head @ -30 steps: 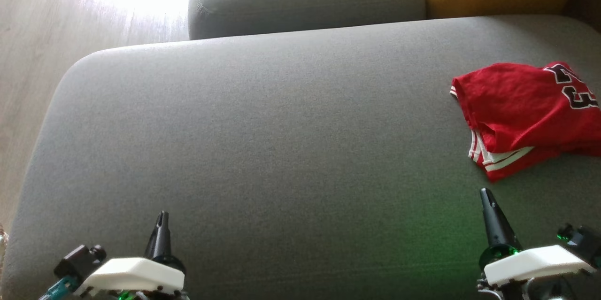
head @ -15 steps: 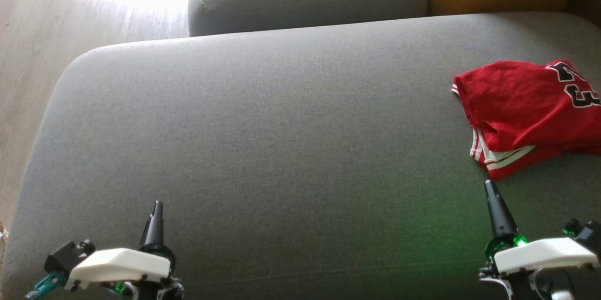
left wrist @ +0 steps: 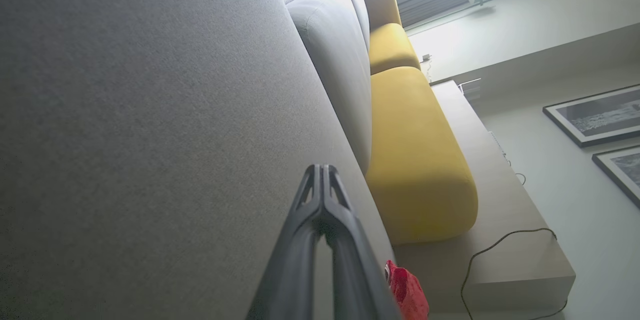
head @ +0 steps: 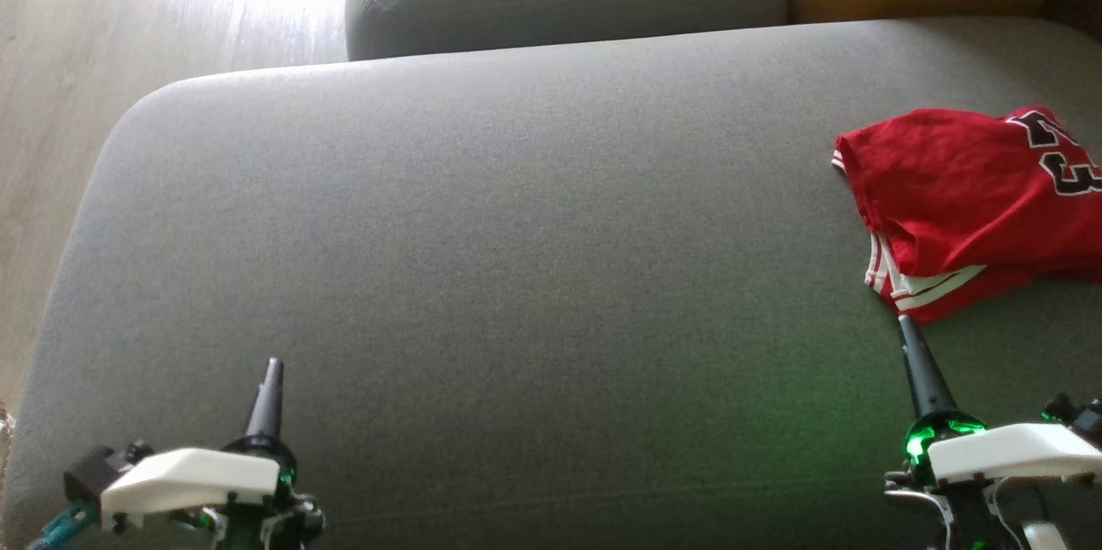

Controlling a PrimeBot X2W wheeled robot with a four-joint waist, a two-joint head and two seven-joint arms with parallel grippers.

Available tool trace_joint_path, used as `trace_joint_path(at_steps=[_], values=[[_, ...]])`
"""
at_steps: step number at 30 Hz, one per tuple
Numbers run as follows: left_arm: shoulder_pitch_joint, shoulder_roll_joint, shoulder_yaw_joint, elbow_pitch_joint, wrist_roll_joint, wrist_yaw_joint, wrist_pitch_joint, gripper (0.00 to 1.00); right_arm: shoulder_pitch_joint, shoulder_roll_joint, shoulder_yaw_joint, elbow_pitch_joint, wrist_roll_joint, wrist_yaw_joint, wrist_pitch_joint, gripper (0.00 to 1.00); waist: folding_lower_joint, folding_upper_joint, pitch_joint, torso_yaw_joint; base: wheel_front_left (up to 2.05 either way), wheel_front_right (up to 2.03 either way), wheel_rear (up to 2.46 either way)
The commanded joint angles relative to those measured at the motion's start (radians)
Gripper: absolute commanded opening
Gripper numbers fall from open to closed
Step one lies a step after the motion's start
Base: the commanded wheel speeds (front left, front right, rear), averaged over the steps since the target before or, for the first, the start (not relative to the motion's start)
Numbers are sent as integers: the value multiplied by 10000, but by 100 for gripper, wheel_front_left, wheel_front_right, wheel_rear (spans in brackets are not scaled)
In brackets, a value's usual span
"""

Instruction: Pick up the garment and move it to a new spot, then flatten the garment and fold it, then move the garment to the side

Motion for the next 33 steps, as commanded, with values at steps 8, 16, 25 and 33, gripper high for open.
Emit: trace_joint_path(at_steps=[8, 16, 25, 33], values=[[-855, 158, 574, -198, -994, -283, 293, 0, -655, -78, 55, -284, 1089, -1, 276, 0, -1, 0, 52, 14, 0, 0, 0], [-1040, 151, 812, -97, -1851, -473, 532, 0, -792, -75, -2, -243, 2020, -1, 510, 0, -1, 0, 103, 27, 0, 0, 0], [-1249, 141, 1085, 17, -2817, -687, 805, 0, -948, -72, -67, -198, 3070, -1, 776, 0, -1, 0, 161, 42, 0, 0, 0], [-1412, 131, 1299, 106, -3566, -854, 1019, 0, -1068, -69, -119, -162, 3887, -2, 983, 0, -1, 0, 206, 54, 0, 0, 0]])
